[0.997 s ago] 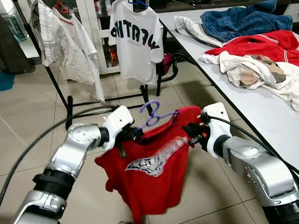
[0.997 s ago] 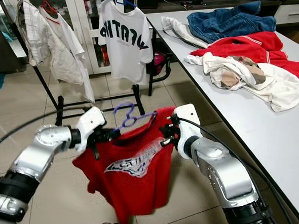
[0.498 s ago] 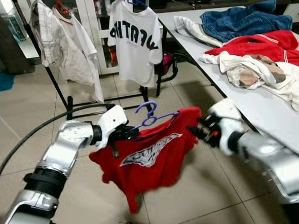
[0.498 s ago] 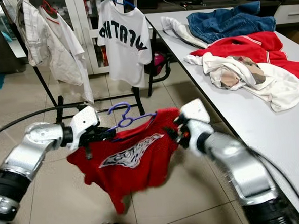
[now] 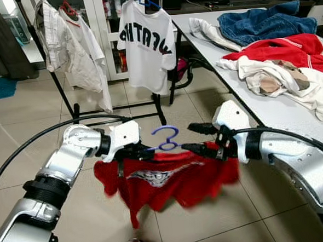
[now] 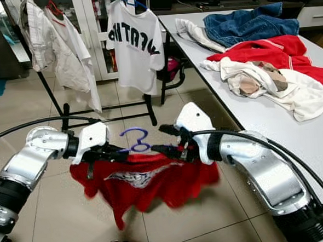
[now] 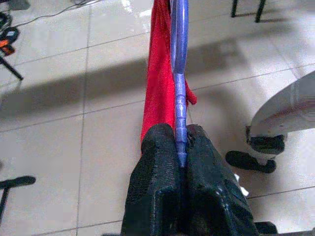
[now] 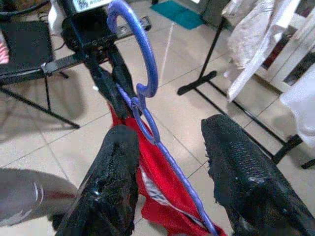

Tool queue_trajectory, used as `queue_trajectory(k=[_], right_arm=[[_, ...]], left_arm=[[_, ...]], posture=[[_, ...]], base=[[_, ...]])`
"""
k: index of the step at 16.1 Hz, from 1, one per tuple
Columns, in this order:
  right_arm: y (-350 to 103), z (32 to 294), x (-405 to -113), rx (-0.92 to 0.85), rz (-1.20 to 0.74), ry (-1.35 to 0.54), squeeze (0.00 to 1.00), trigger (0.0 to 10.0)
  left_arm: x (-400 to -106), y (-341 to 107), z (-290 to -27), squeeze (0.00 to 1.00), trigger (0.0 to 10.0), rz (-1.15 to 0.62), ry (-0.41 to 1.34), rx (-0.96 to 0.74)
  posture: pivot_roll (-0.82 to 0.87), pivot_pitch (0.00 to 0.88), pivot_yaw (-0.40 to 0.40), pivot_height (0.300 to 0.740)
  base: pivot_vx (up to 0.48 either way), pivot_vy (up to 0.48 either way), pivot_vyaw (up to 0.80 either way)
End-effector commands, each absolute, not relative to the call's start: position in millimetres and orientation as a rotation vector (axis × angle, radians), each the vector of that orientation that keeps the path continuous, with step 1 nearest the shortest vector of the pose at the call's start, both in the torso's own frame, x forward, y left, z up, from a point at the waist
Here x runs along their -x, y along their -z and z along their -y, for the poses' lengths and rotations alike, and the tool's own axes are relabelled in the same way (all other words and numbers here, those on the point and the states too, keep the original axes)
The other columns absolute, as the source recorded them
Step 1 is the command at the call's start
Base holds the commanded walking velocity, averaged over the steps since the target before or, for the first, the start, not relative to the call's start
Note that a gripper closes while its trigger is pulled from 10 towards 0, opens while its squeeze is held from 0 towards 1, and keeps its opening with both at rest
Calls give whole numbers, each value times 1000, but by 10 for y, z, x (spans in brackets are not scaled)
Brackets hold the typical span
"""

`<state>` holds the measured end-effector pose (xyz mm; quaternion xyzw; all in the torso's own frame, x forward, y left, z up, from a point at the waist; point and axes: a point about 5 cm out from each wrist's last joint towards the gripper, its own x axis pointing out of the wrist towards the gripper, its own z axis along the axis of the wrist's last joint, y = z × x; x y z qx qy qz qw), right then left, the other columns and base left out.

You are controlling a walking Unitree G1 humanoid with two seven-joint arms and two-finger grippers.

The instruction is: Hang hanger

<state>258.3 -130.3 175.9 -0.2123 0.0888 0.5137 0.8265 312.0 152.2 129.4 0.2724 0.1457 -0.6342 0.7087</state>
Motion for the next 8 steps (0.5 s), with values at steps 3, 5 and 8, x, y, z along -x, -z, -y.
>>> queue_trajectory(k=[3, 5, 8], right_arm=[[-1639, 1173, -2579, 439, -230, -1196, 0, 10000], [-1604, 1125, -2593, 423, -239, -1216, 0, 10000], [-1575, 1065, -2610, 402, -248, -1252, 0, 824]], left_arm=[[-3137, -1476, -1306, 0, 0, -211, 1479, -665], [-3124, -1470, -1248, 0, 0, -196, 1495, -654], [-3078, -1441, -1167, 0, 0, -186, 1524, -635]], posture=[[-22, 0, 11, 740], [-18, 0, 9, 740], [-16, 0, 6, 740]], base=[[0, 0, 0], [0, 0, 0], [0, 0, 0]])
